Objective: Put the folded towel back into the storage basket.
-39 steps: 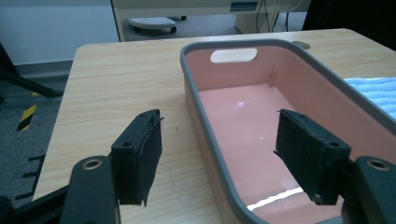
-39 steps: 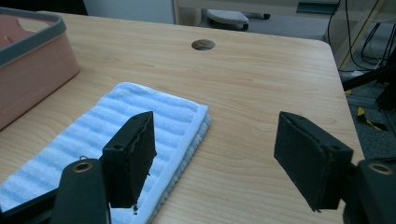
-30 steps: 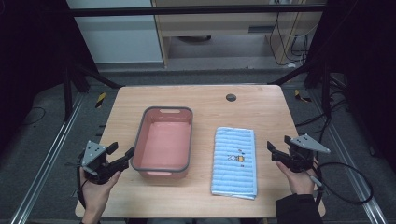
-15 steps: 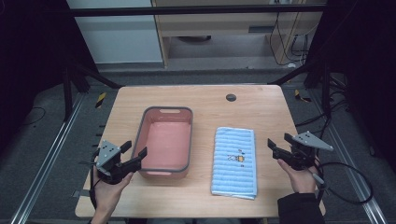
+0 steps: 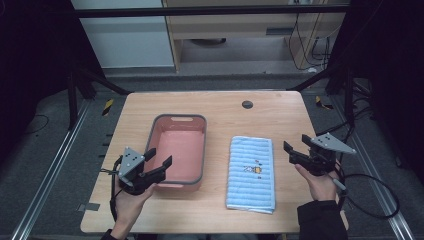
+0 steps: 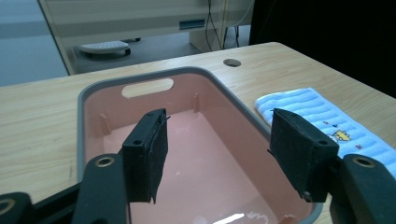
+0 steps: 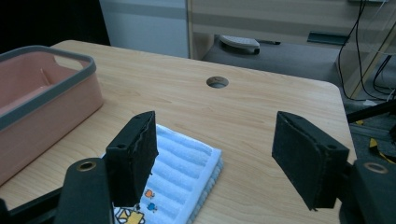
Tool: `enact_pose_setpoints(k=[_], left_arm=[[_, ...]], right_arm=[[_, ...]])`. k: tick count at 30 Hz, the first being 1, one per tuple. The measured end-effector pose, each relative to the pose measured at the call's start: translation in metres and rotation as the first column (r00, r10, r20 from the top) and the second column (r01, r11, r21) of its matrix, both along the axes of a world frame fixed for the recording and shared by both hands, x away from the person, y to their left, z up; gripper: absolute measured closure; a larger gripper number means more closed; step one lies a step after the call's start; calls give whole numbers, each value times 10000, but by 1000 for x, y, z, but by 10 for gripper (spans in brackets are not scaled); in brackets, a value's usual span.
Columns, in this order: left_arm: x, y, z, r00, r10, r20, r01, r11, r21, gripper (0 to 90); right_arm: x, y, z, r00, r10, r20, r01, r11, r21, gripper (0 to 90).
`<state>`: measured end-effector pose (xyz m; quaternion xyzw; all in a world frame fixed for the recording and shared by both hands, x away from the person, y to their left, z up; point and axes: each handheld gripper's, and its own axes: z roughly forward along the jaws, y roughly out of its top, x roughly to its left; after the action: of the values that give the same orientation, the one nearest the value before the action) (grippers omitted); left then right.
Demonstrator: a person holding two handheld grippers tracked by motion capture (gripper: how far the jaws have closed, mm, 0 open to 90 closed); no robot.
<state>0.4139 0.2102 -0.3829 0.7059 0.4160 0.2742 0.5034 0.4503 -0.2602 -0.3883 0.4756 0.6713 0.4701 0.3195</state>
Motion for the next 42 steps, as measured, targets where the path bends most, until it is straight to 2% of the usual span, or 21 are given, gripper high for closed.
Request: enact_pose_setpoints(k=[9,18,24,42], left_arm=[[0,-19,0,9993,-378,31,378,9993,28,368],[-1,-45,-3,9973,-734,67,731,9969,275,371],[-1,-59,-8,9957,-930,-50,931,9953,273,368],[2,-83,-16,9925,-1191,-262,1199,9924,283,363]], right_arm=[[4,4,6,10000,85,51,-84,10000,-37,318],[9,9,6,9999,140,-98,-142,9997,-218,322],[14,12,5,9995,228,-218,-235,9992,-337,323],[28,13,1,9986,206,-478,-217,9995,-234,323]])
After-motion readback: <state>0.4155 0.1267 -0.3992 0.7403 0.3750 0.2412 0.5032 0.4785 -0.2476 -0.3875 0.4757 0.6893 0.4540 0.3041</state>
